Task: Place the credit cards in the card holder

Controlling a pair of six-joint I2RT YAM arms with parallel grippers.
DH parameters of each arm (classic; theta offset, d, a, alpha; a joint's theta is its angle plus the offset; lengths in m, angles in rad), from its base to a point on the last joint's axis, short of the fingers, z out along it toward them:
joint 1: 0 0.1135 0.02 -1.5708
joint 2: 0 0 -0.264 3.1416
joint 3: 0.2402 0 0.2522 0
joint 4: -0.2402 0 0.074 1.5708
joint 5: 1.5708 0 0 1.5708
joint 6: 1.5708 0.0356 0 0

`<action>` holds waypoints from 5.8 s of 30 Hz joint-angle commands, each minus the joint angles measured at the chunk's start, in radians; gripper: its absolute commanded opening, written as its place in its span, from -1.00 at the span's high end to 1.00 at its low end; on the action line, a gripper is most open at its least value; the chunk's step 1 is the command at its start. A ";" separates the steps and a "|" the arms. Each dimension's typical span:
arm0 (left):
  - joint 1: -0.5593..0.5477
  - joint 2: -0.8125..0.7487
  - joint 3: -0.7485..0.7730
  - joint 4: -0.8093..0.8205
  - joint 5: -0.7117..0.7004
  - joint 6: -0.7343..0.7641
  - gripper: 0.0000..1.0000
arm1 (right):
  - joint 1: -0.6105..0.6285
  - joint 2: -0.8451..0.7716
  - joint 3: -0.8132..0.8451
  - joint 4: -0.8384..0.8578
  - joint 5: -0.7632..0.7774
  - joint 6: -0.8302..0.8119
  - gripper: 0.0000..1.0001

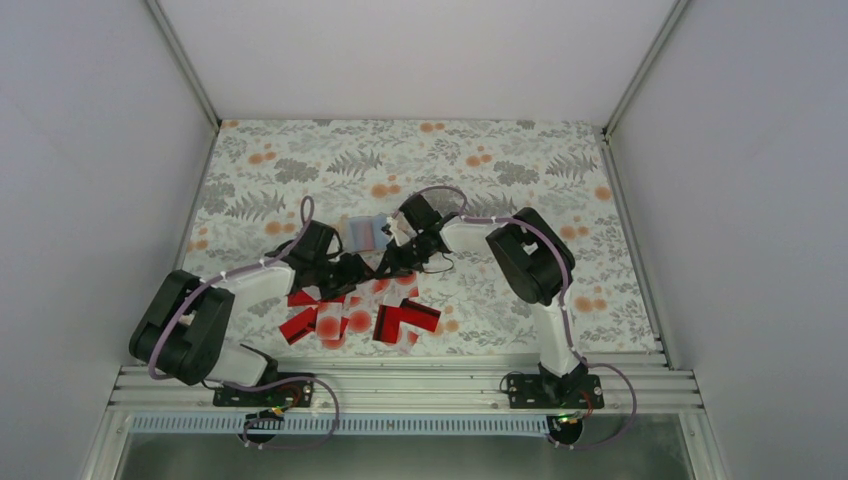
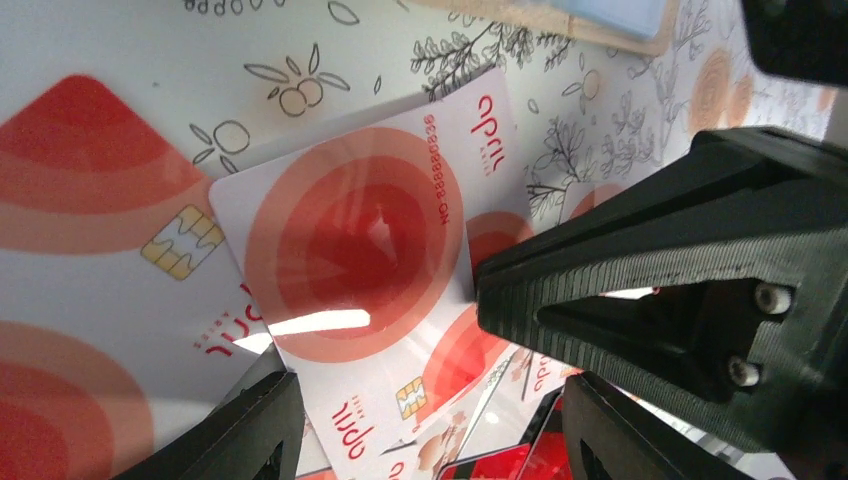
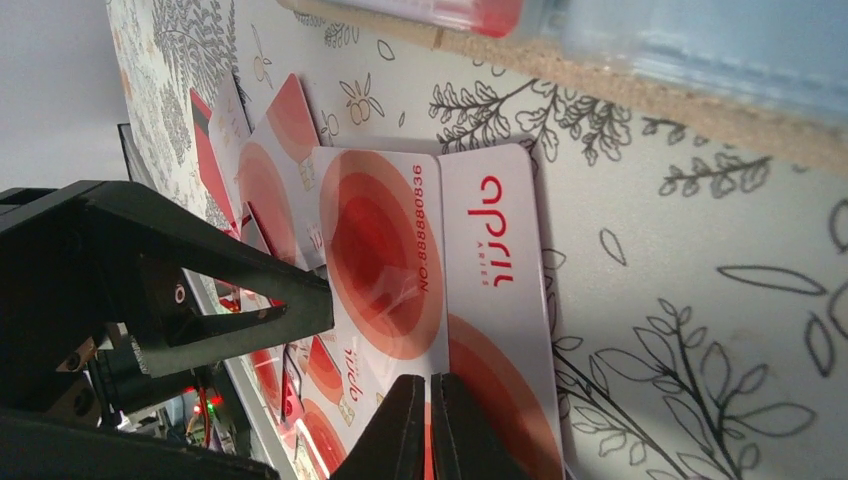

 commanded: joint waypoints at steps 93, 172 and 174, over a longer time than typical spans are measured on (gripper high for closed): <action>-0.099 0.157 0.231 -0.264 -0.377 0.185 0.34 | -0.030 0.065 -0.036 0.000 -0.073 0.037 0.90; -0.080 0.224 0.170 -0.109 -0.192 0.251 0.67 | -0.025 0.024 -0.022 0.097 -0.021 0.156 0.91; -0.075 0.194 0.162 -0.113 -0.190 0.252 0.67 | -0.038 0.016 -0.045 0.116 -0.043 0.154 0.92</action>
